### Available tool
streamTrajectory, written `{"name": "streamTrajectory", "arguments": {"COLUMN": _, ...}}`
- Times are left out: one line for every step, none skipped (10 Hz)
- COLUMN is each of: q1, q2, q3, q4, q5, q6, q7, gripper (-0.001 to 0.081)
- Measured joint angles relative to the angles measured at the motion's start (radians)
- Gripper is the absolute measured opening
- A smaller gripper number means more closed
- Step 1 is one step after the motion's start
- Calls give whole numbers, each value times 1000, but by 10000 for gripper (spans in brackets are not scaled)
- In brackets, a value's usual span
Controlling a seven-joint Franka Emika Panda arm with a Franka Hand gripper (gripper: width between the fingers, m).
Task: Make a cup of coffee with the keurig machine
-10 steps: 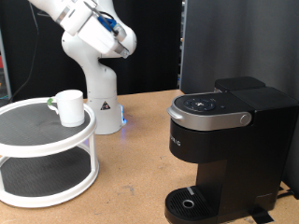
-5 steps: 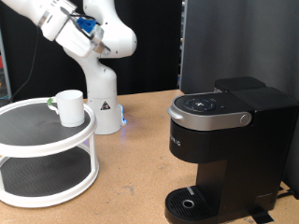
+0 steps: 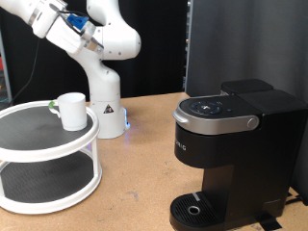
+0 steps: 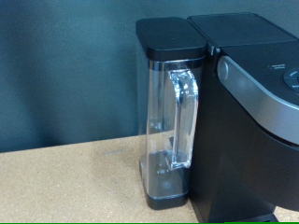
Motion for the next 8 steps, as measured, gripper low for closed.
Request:
{"name": "streamTrajectory", "arguments": {"q1": -1, "q2": 0, "q3": -27, "q4": -1, "q5": -1, "q6": -18, "q7": -4, "gripper": 2}}
{"name": "streamTrajectory", "arguments": {"q1": -7, "q2": 0, "q3": -60, "q4": 0, "q5": -2, "q6": -41, "q7": -15, "gripper": 2}}
{"name": "streamTrajectory", "arguments": {"q1": -15, "q2": 0, "q3": -94, "q4": 2, "q5": -18, "q6": -67, "q7": -26, "gripper": 2}}
{"name": "streamTrajectory", "arguments": {"q1": -24, "q2": 0, "q3": -125, "q4": 7, "q5": -49, "q6": -95, "q7": -34, "gripper": 2}}
{"name": "streamTrajectory", "arguments": {"q1": -30, "q2": 1, "q3": -153, "q4": 18, "q5": -83, "q6": -125, "q7": -45, "gripper": 2}}
{"name": "streamTrajectory", "arguments": {"q1": -30, "q2": 5, "q3": -171, "q4": 28, "q5": -99, "q6": -145, "q7": -51, "gripper": 2}}
{"name": "streamTrajectory", "arguments": {"q1": -30, "q2": 5, "q3": -170, "q4": 26, "q5": -98, "q6": -143, "q7": -49, "gripper": 2}}
{"name": "streamTrajectory", "arguments": {"q1": -30, "q2": 5, "q3": -176, "q4": 25, "q5": -95, "q6": -145, "q7": -54, "gripper": 2}}
